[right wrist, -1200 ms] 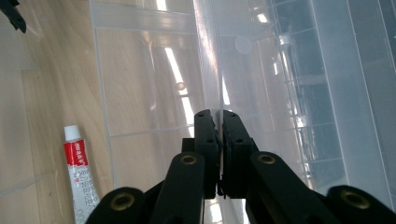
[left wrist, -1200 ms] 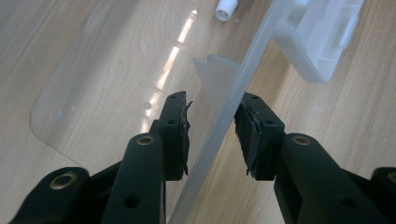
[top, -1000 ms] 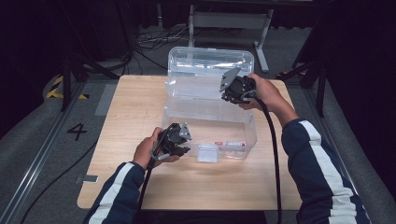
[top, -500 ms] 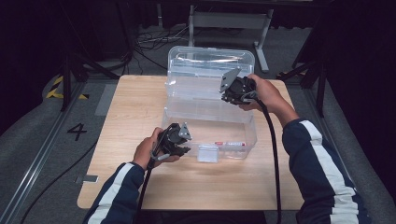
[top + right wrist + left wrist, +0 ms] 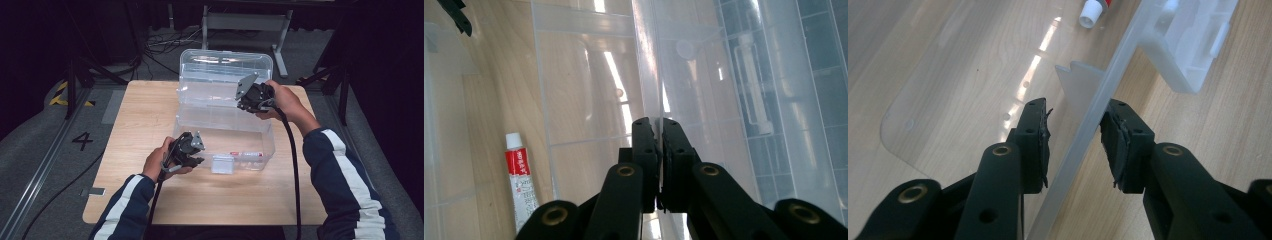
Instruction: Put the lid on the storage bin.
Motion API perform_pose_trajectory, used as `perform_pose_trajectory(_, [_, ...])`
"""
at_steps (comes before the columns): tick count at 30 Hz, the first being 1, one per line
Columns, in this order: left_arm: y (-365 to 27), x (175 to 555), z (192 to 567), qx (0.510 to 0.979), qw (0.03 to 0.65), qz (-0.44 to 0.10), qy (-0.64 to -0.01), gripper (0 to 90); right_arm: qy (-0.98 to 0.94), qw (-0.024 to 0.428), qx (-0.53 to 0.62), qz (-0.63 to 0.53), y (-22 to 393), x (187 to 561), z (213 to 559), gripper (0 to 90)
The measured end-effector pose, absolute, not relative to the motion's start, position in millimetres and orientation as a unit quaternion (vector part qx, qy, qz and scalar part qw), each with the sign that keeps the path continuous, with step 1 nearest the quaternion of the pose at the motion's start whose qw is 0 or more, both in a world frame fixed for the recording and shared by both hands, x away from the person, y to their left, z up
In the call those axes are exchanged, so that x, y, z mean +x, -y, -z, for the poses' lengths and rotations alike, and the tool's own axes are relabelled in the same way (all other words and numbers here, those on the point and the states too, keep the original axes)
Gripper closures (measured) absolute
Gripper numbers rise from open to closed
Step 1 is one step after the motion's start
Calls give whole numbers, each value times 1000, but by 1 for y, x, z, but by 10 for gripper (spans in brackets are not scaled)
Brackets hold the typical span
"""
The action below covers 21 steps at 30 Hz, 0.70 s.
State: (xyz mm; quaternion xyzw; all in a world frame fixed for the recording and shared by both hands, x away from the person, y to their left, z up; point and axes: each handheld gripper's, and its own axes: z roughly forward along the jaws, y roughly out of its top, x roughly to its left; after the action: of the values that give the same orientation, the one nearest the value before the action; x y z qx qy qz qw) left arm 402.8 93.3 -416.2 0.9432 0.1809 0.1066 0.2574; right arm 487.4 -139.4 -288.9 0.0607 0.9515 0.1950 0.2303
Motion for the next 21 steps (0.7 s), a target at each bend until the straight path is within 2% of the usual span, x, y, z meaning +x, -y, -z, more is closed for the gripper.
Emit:
perform_pose_trajectory(13, [-93, 400, 418, 938, 266, -116, -189, 622, -950, 235, 63, -195, 141, 472, 291, 863])
perform_pose_trajectory(21, [-92, 398, 419, 935, 269, -127, -194, 602, -945, 213, 86, -231, 149, 467, 294, 855])
